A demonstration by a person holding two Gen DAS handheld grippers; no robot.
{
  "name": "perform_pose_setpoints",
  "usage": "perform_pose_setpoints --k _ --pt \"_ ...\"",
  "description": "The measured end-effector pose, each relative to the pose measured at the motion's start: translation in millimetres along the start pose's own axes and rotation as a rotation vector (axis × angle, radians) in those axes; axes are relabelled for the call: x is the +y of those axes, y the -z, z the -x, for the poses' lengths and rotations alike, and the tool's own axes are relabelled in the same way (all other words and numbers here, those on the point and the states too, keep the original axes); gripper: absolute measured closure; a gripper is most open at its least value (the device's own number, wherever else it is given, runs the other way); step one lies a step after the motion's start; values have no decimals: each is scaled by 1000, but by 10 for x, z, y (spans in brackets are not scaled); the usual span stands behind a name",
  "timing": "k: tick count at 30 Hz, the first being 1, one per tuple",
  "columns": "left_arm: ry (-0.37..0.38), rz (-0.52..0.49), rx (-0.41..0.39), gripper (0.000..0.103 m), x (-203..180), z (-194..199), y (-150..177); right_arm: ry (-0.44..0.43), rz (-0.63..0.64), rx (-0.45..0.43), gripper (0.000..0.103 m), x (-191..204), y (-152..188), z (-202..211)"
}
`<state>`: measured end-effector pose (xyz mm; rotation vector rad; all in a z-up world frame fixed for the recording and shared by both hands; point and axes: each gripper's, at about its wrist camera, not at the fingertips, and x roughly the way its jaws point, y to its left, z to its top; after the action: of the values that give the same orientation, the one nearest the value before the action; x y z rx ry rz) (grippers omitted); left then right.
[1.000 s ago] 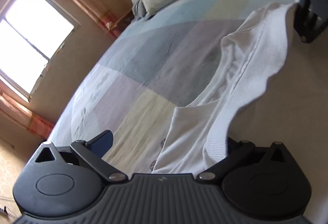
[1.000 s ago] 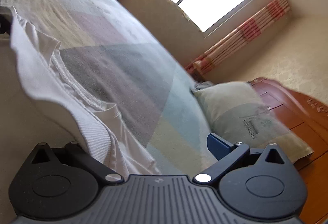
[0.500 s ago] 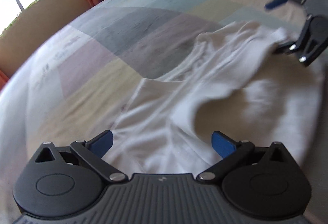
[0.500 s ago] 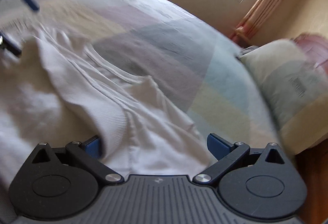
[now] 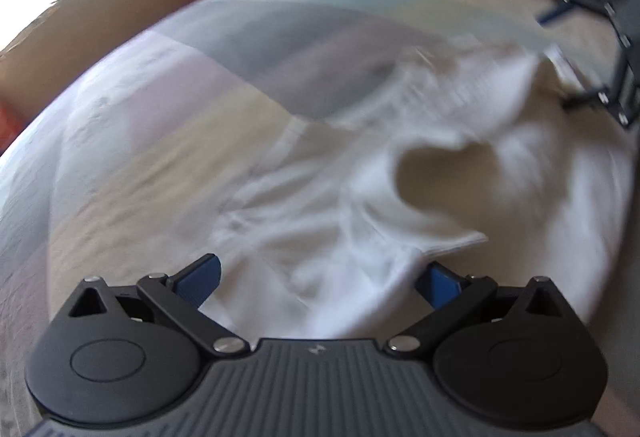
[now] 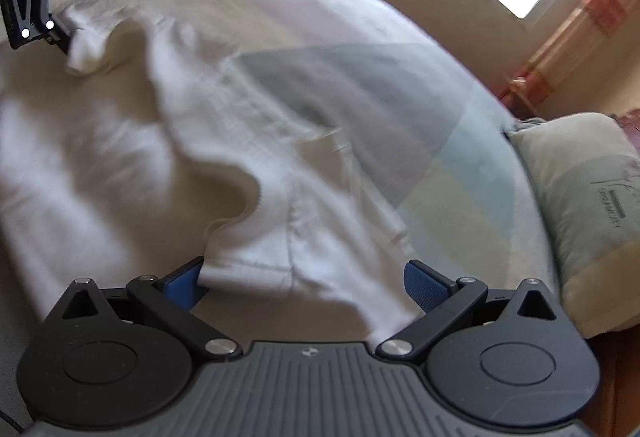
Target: Fold clothes
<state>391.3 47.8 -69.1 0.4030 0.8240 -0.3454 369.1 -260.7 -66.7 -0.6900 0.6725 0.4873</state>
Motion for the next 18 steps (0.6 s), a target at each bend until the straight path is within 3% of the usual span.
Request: perform_pose_setpoints --k 7,11,13,15,18 --pt "-102 280 -25 1 658 -143 -222 91 -258 -14 0 -584 -89 -270" --pt "-116 365 -74 1 788 -44 -167 118 -384 -72 0 -701 -23 -160" --pt "-37 356 -114 1 666 42 -136 58 -414 -139 0 -647 5 -20" --pt "67 337 -143 1 499 91 -115 -71 -414 -193 0 -534 22 74" --pt "243 296 -159 1 189 82 -21 -210 -363 -200 0 -264 58 37"
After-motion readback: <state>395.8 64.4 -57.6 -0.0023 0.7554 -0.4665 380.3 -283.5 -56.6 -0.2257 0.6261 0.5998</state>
